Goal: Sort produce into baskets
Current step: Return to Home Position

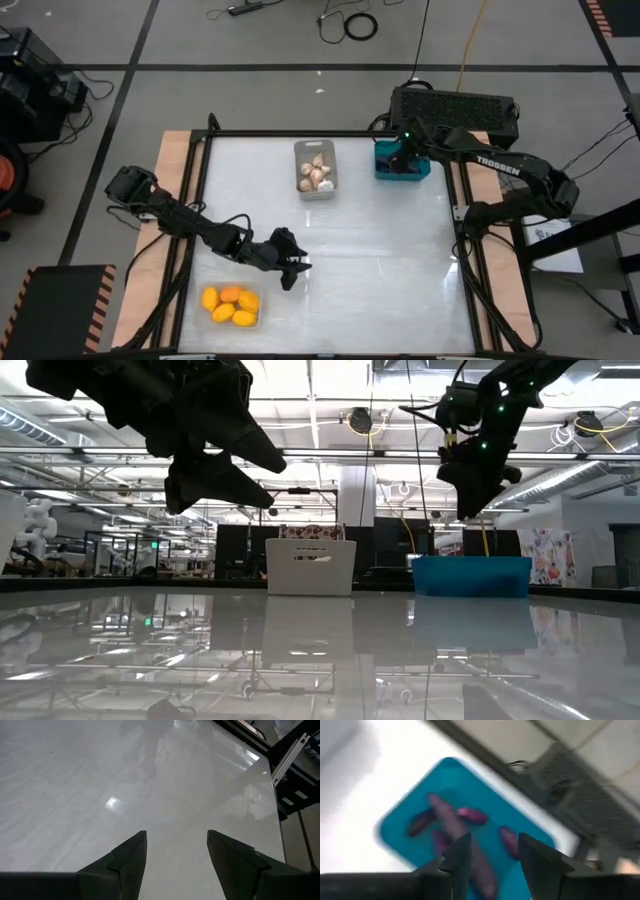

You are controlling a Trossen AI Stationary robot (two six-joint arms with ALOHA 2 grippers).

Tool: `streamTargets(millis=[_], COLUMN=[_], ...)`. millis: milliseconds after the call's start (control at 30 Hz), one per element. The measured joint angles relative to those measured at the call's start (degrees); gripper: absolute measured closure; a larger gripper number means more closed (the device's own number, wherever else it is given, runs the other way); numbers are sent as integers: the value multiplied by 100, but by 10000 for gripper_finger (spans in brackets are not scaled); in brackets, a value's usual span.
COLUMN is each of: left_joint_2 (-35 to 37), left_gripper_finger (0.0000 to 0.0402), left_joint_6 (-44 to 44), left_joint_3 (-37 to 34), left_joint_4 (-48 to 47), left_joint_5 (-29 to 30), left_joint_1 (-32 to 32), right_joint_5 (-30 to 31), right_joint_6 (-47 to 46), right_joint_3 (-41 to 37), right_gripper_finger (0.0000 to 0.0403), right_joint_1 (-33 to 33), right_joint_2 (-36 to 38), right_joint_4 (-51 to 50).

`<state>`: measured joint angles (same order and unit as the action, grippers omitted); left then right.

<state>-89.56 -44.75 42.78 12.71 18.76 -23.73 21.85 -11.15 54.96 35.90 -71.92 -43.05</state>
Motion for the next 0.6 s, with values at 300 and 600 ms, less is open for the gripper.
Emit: streamTargets(millis=[300, 600], left_joint_2=[61, 827], left_gripper_finger=[187, 187], left_joint_6=[474, 1826], left_joint_3=[0, -2], left_joint_4=[-5, -85], left_joint_5=[-33, -49], left_joint_1=[60, 536], right_joint_5=[-2349, -2649], right_joint_6=[-943, -1888], right_joint_3=[0, 0], right_gripper_finger=[243, 254], right_joint_1=[-78, -1431], right_joint_2=[0, 2], right_joint_4=[0, 233])
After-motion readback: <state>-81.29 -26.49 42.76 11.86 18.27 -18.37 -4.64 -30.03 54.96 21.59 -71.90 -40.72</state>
